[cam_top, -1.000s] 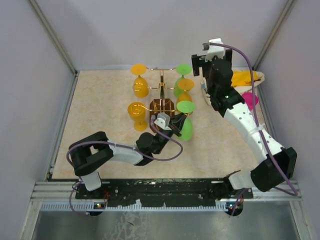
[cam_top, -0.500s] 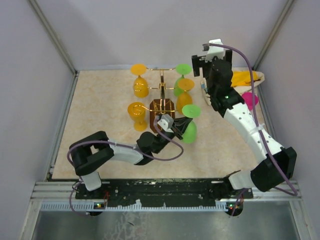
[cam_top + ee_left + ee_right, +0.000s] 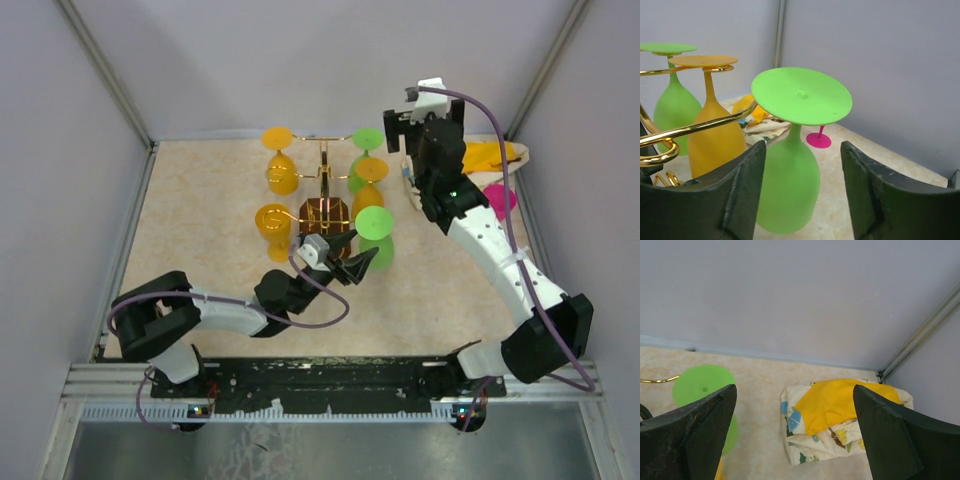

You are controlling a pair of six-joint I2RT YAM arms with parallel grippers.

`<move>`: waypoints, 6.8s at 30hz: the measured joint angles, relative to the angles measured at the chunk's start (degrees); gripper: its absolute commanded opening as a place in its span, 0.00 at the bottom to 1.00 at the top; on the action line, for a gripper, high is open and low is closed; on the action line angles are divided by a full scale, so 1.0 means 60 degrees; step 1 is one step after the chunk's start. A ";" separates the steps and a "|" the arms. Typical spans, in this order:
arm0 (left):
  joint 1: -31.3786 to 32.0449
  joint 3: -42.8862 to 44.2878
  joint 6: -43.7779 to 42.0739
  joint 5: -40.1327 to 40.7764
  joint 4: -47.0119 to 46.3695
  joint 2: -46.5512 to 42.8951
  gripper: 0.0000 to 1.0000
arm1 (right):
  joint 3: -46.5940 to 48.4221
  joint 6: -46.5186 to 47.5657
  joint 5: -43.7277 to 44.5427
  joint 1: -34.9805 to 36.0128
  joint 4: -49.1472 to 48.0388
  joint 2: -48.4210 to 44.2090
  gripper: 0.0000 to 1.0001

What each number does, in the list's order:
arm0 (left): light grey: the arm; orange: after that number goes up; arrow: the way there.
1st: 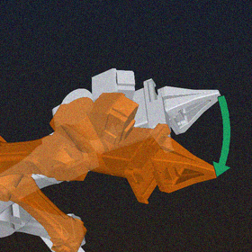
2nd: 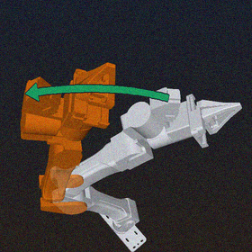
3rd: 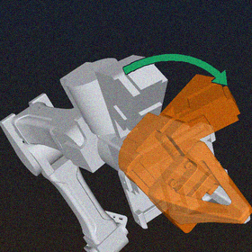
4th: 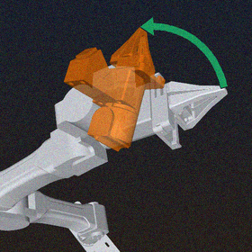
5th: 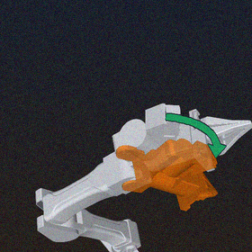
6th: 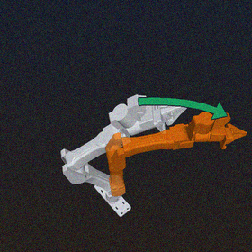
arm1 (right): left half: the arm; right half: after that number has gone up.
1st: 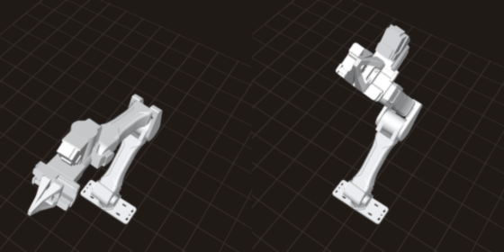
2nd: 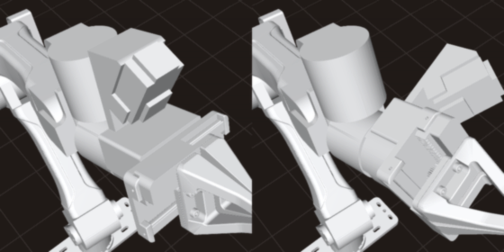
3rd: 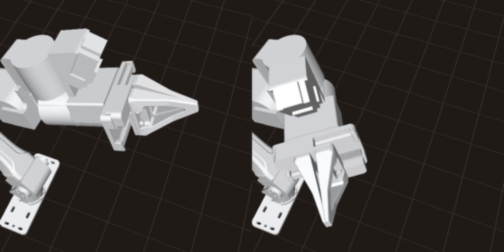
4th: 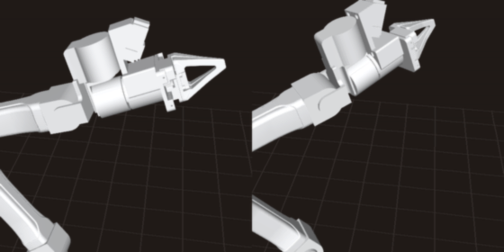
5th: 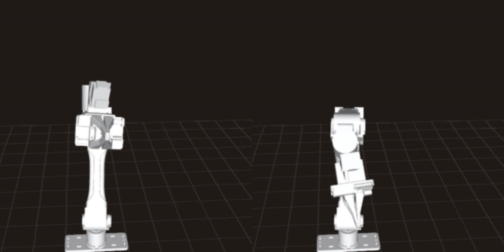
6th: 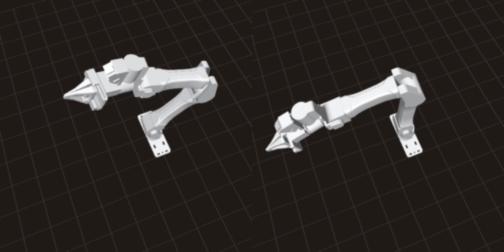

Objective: Place the wine glass upside down on the wine glass rack

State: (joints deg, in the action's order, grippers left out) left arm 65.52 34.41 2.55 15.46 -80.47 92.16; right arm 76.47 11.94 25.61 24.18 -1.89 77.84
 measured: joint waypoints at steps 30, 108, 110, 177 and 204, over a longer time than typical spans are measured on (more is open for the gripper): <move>0.0022 0.2506 -0.1224 -0.5176 0.9424 -0.3727 0.99 | 0.1665 -0.1716 -0.0546 -0.1439 0.3155 0.0798 0.99; -0.7027 0.4401 0.3246 -0.0758 1.7595 -0.2473 0.00 | 0.4379 -0.2350 -0.2459 -0.1453 0.5996 0.1727 0.99; -0.7027 0.4401 0.3242 -0.0736 1.7595 -0.2473 0.00 | 0.4379 -0.2346 -0.2459 -0.1453 0.5982 0.1727 0.99; -0.4495 0.2058 -0.8899 -0.1585 0.3614 -0.4488 0.00 | 0.5825 -1.0371 -0.8400 0.0772 0.1647 0.3727 0.91; -0.4375 0.1832 -0.8495 -0.1585 0.3599 -0.4575 0.00 | 0.6455 -1.1293 -0.8681 0.1381 0.0597 0.5184 0.54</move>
State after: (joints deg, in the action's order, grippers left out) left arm 39.27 45.41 -48.42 5.96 -58.87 64.71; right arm 115.20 -55.81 -26.48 32.47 1.69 108.95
